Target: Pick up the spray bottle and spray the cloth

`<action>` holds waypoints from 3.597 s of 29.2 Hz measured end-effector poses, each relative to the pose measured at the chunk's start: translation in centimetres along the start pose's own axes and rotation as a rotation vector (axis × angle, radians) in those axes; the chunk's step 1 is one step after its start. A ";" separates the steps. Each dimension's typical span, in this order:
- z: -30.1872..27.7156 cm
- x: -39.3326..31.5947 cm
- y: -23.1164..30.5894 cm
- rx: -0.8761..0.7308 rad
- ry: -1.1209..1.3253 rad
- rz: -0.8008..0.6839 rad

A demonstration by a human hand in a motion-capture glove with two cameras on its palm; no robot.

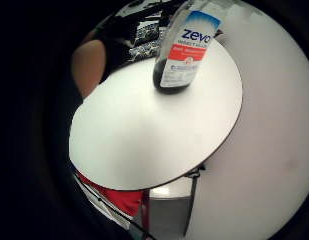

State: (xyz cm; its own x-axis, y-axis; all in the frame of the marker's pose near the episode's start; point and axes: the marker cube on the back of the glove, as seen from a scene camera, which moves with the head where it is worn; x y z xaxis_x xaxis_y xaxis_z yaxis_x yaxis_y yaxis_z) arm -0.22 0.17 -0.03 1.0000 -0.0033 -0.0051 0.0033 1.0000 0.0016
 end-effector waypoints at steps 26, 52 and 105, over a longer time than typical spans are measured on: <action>-0.8 -0.3 0.4 0.031 -0.008 0.002; -3.6 5.6 -3.4 0.501 -0.359 0.257; 3.5 10.6 -8.7 0.635 -0.969 0.562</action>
State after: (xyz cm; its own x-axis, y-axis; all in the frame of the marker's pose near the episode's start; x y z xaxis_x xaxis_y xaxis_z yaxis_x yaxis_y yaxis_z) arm 10.35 -8.54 3.45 0.4594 0.1489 0.8757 -0.6832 0.6892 0.2412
